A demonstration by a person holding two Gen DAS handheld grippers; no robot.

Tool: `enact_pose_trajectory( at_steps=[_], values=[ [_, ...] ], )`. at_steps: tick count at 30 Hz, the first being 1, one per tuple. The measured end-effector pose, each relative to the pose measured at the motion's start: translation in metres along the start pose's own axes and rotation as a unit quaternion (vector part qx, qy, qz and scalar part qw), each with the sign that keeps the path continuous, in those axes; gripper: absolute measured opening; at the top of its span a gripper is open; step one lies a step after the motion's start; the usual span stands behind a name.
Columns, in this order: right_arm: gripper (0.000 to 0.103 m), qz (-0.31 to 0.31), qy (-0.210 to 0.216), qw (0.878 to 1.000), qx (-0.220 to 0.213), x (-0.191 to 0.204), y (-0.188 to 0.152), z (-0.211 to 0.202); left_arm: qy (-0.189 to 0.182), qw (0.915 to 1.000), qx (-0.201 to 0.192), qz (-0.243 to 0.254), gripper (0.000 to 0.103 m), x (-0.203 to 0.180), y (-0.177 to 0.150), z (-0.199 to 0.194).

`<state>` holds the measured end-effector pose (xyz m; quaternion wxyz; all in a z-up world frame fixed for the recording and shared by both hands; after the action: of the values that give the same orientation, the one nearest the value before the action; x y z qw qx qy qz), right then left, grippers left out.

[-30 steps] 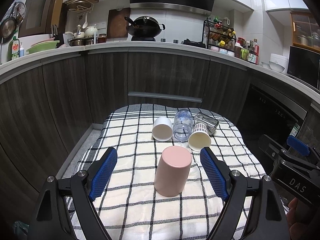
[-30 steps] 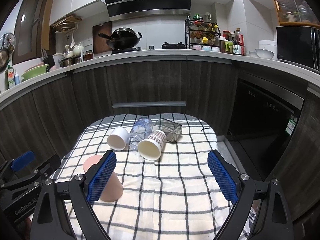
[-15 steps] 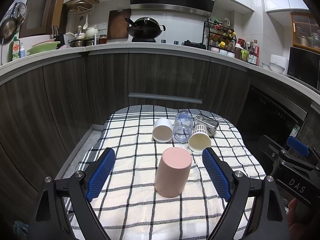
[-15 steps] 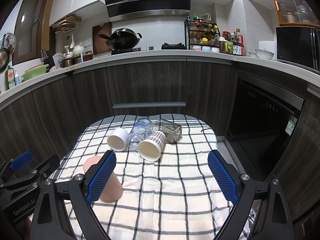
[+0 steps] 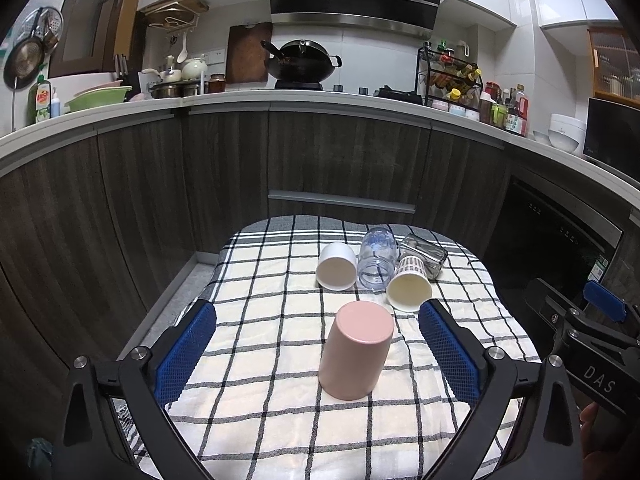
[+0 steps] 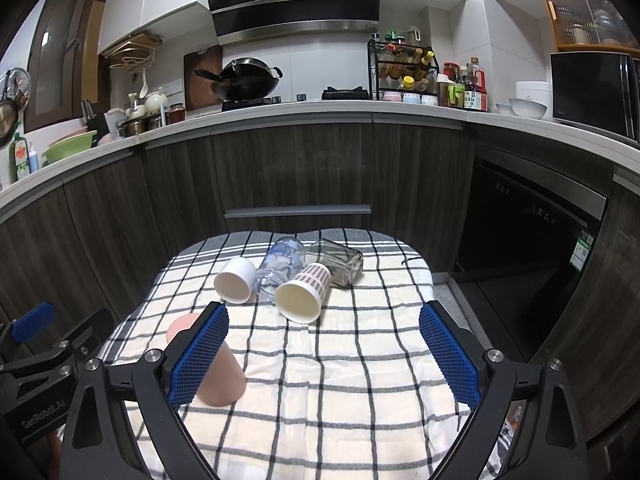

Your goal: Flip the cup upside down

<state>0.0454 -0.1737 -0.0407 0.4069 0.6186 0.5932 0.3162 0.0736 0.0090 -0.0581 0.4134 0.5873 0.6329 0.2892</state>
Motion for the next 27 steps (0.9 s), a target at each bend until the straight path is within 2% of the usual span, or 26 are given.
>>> enact_pose_trajectory(
  at_steps=[2,27],
  values=[
    [0.100,0.000,-0.001,1.000,-0.001,-0.0004,0.0002,-0.0002,0.000,1.0000,0.000,0.000,0.103,0.0002,-0.0001,-0.0001],
    [0.101,0.003,-0.003,1.000,0.000,-0.0004,0.0006,-0.0005,-0.008,0.9997,0.017,-0.018,0.103,0.0030,-0.0034,0.0042]
  ],
)
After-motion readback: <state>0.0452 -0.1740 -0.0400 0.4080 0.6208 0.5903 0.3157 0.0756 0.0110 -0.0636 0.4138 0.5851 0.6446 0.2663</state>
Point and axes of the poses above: each gripper's, at about its wrist camera, not at the fingertips, and z roughly the way its jaws point, x to its left, y to its top, the point moved 8 cm from there along z, roughly the way its jaws point, and after that the axes turned 7 degrees about -z, right-handed, at the moved point
